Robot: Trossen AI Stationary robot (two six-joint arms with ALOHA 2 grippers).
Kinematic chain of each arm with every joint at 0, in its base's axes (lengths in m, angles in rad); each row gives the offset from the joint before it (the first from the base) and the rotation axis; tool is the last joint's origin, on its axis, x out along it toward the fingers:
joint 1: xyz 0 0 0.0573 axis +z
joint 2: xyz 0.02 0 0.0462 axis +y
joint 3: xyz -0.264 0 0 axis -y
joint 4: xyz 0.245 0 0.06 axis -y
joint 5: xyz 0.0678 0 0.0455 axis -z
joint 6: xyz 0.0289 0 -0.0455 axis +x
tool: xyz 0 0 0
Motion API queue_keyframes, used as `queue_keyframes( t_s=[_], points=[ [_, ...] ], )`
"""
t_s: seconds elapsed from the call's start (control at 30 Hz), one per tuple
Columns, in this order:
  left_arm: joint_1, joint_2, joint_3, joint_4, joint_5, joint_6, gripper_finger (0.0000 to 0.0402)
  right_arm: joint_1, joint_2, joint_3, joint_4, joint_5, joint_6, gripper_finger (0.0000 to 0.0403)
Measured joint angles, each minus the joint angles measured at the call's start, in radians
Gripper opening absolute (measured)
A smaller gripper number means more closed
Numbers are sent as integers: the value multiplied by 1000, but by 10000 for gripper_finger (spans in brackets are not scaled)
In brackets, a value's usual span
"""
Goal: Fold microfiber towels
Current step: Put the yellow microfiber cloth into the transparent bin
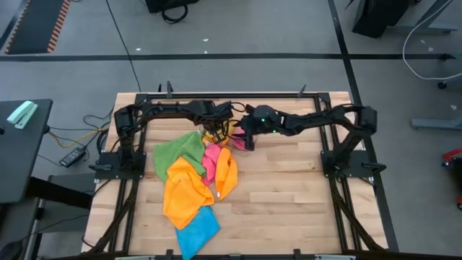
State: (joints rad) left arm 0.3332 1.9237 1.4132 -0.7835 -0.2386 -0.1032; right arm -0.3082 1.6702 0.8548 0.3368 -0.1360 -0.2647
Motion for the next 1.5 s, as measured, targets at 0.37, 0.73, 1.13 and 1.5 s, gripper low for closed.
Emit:
queue_keyframes(
  t_s=[0.37,0.73,1.13,1.5],
  points=[
    [6,-11,1,-15,1,-8,31,-13,130,0,169,19,-1,193],
    [5,-93,7,-28,0,6,37,-43,154,9,167,31,33,193],
    [8,-185,8,-17,22,5,27,-51,153,9,134,35,34,193],
    [3,1,6,141,34,9,31,-49,153,9,104,24,28,193]
  ],
)
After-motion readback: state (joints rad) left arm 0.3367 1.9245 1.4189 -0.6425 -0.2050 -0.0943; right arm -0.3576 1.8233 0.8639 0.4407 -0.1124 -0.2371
